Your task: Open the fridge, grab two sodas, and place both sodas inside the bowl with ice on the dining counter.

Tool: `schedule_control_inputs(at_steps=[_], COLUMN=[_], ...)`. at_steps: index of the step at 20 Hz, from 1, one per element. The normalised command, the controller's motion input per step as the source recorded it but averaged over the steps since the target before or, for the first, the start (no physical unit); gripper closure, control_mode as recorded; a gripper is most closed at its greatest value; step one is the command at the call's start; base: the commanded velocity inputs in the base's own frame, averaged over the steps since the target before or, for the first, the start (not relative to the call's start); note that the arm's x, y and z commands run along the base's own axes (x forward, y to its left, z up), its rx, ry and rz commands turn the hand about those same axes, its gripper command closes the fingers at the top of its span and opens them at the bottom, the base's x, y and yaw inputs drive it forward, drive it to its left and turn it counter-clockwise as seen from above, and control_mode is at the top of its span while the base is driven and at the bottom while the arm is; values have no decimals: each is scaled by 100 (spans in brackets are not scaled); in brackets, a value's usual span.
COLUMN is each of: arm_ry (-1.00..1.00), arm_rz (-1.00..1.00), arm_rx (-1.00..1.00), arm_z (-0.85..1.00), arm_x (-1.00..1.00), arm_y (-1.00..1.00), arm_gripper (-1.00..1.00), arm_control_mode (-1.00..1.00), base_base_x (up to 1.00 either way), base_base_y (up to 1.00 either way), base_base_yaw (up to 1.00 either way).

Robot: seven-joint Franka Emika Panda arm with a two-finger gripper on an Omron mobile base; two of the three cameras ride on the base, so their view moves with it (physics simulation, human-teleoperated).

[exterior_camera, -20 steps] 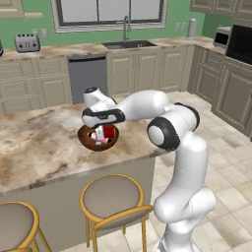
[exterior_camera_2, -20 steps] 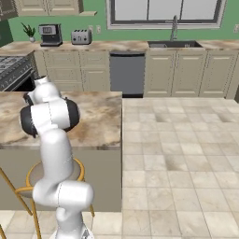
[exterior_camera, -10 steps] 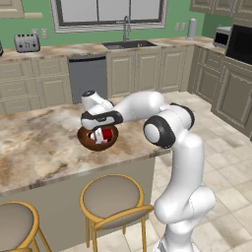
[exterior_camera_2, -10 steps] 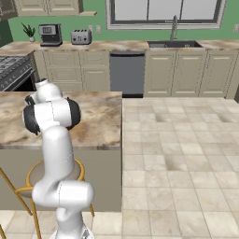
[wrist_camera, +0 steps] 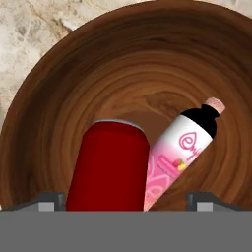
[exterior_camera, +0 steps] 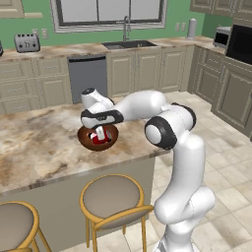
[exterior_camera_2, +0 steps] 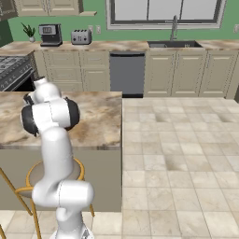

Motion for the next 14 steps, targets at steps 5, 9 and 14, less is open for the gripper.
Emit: schedule_control_inputs(at_steps=[5,9,14], arm_ry=[-5,-6,-9], arm_rz=[0,0,0], arm_rx=[2,4,7], arm_z=[20,18,28], arm_x=[-18,-25,-25], arm_y=[-29,-38,-33], arm_gripper=[-100,-100,-100], arm_control_mode=[-100,-100,-100], base_base_x=[0,0,0], base_base_y=[0,0,0], base_base_yaw=[0,0,0])
